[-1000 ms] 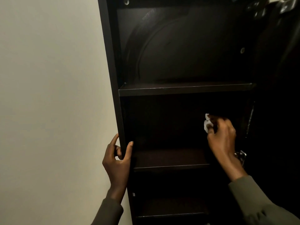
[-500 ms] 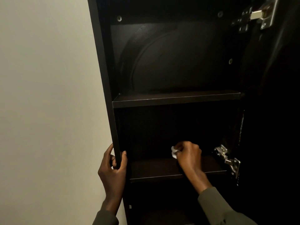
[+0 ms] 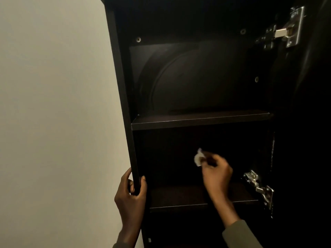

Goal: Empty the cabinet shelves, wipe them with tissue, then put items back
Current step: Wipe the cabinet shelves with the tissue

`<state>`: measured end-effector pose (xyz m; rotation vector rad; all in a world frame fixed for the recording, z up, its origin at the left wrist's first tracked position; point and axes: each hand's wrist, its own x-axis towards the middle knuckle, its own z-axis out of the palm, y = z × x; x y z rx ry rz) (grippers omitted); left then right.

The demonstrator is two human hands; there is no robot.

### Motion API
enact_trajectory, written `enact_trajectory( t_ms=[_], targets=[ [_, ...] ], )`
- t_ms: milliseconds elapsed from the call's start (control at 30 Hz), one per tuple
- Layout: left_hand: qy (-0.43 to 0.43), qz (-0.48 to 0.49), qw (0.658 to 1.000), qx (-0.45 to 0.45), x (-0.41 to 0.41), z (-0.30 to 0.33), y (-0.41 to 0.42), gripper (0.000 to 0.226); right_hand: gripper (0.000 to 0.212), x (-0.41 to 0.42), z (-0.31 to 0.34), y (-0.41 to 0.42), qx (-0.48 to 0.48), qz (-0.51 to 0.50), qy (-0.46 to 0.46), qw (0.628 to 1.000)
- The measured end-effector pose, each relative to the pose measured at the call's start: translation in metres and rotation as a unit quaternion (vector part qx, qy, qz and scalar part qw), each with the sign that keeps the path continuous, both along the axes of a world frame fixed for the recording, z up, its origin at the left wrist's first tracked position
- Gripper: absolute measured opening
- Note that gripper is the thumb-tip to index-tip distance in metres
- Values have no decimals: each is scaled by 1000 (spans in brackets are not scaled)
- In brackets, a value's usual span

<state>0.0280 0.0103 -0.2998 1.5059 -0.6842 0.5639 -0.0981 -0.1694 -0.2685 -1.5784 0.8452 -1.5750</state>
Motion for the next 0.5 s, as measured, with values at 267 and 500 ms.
enact_trajectory(
  t_ms=[267,500],
  targets=[
    [-18,-11,995,-99,3,64,-9,36,26,-32,11,-40,41,-114,31,992],
    [-33,-7,995,-98,11,77,-10,33,28,19,-7,-5,-97,-16,168,981]
  ],
)
